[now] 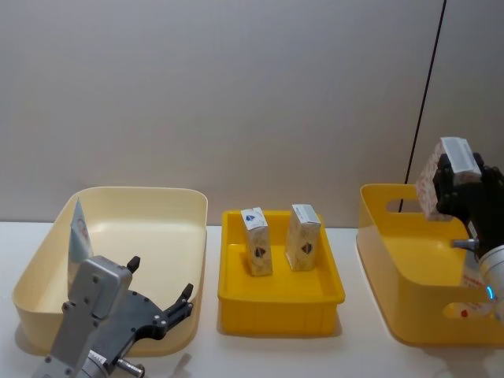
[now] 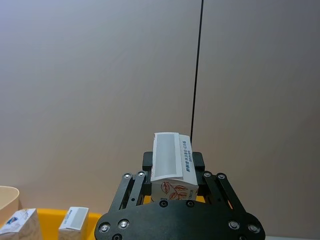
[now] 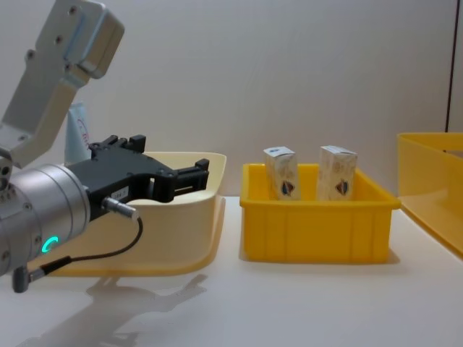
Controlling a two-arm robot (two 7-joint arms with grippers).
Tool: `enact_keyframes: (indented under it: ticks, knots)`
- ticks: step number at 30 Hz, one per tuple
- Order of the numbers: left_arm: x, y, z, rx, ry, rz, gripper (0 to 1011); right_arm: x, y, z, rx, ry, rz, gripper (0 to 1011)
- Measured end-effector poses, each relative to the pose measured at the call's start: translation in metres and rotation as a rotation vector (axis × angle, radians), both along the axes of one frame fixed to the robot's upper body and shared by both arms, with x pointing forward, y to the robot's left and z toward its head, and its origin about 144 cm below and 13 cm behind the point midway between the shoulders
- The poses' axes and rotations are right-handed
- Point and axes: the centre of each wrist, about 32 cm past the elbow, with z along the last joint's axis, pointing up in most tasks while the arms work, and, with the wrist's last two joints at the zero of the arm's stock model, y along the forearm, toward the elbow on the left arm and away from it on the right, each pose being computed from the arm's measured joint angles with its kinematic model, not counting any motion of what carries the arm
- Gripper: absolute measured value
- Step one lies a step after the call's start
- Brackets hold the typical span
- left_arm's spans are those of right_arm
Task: Bimanual collaborative sorting of washing and personal care products
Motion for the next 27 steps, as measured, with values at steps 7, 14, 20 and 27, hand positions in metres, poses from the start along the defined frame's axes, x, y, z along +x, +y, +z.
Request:
enact_keyframes:
  ticks: [7,14,20,27]
  knots:
    - [0.0000,0.0000,0.0000,0.000,0.000,0.000,1003,-0.0041,-0.0047,0.0005,-0.007,0.043,-0.014,444]
    - [0.0000,0.0000,0.0000,0.000,0.000,0.000,1003,-0.0052,-0.0069,-0.0006,-0.012,0.114,-0.011,444]
    - [0.0000,0.0000,0.0000,0.000,0.000,0.000,1003,-0.0044,-0.0067,-0.0026,-0.011,0.179,-0.006,445]
    - [0.0000,0.0000,0.0000,0.000,0.000,0.000,1003,-0.0027,-0.0034,-0.0061,-0.015,0.242,0.000,444]
